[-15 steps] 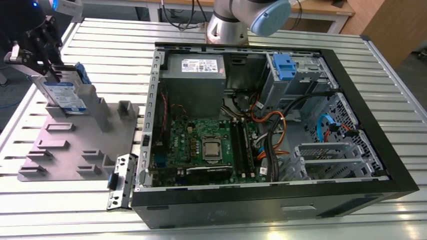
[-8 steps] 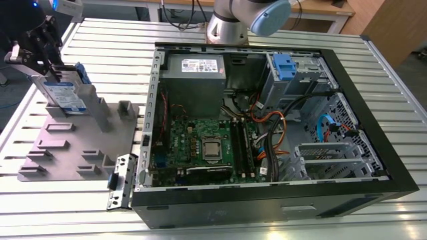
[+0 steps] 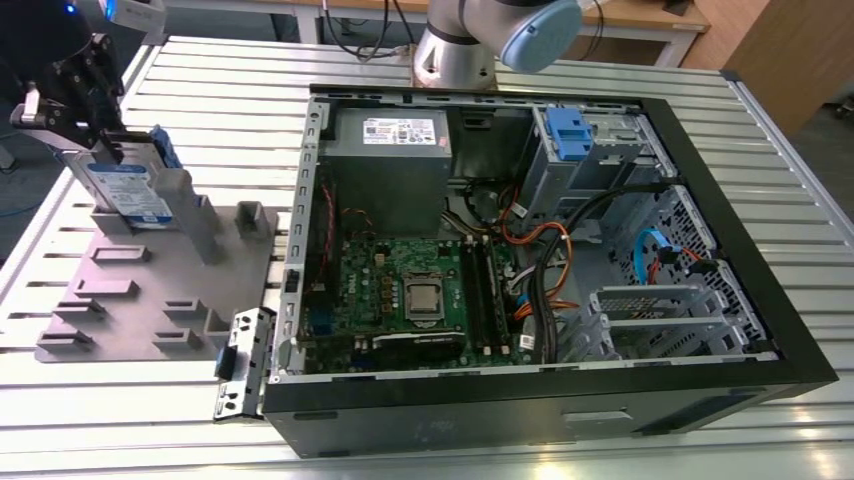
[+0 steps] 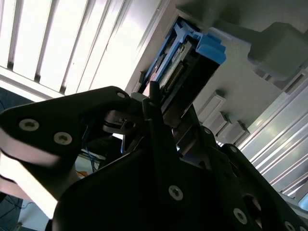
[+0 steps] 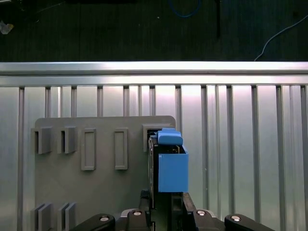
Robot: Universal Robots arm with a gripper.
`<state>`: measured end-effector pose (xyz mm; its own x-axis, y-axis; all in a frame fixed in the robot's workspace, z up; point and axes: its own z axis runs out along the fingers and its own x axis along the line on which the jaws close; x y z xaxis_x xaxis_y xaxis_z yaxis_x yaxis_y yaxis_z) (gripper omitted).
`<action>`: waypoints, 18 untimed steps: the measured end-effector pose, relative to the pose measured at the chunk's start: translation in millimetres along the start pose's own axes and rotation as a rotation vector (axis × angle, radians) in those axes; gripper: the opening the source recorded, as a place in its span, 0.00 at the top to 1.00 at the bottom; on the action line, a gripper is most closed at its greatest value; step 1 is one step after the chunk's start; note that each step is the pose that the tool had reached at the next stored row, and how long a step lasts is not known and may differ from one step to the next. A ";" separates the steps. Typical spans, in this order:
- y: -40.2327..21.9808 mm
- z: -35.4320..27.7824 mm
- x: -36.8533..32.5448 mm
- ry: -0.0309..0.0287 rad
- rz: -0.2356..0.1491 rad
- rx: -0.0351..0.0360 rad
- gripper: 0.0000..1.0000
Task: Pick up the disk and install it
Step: 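Pick up the disk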
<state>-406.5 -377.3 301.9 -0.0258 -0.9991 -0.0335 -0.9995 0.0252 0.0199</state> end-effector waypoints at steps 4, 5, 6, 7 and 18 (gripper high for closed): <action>-0.1 0.1 0.0 -0.0001 0.000 0.0001 0.65; -0.1 0.0 0.0 -0.0001 0.000 0.0001 0.65; -0.2 0.1 0.0 -0.0001 0.000 0.0001 0.65; -0.2 0.1 0.0 -0.0001 0.000 0.0001 0.65; -0.5 0.0 0.0 -0.0001 0.000 0.0001 0.65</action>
<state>-406.0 -377.3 301.9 -0.0258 -0.9991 -0.0335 -0.9995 0.0252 0.0198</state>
